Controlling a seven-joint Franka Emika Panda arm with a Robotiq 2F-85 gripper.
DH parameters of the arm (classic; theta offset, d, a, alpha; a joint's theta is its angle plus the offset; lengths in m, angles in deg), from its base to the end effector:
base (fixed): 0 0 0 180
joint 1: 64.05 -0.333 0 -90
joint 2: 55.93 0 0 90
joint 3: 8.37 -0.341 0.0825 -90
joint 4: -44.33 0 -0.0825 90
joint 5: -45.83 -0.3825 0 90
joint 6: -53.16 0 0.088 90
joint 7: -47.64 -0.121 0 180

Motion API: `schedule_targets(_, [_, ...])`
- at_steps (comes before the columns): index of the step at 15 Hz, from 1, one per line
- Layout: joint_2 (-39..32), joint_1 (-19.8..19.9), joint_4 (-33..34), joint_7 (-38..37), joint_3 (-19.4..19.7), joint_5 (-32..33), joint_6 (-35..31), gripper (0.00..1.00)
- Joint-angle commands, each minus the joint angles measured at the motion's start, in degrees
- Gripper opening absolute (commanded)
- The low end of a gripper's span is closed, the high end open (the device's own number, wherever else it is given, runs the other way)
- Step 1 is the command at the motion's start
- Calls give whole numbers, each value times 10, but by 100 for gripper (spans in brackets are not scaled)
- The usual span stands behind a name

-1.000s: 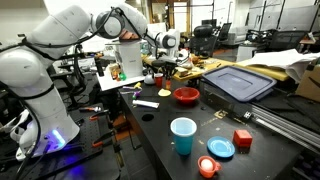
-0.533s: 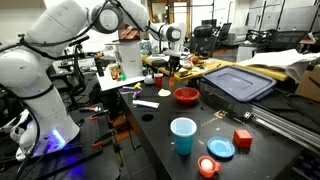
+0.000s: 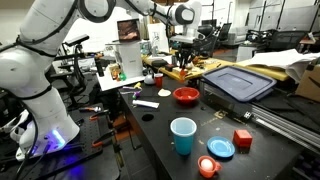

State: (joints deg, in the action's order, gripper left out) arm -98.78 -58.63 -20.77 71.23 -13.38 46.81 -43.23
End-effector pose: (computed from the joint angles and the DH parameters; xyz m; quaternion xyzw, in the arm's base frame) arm 0.7432 -0.0257 0.3526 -0.9759 -0.1932 0.0926 0.0425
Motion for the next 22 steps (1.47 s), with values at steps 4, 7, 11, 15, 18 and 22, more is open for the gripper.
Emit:
schedule_targets(4, [13,48,-10,-35,43,-15,-1,5])
schedule_targets(7, [10,71,-8,-57,60,-20,-4,5])
schedule_targets(11, [14,100,-27,-68,76,-32,-56,5])
schedule_targets(15, [20,113,-67,-107,92,-25,-111,5])
schedule_targets(18, [26,108,-104,-149,101,-24,-142,5])
schedule_targets(22, [23,99,-133,-221,111,-31,-167,5])
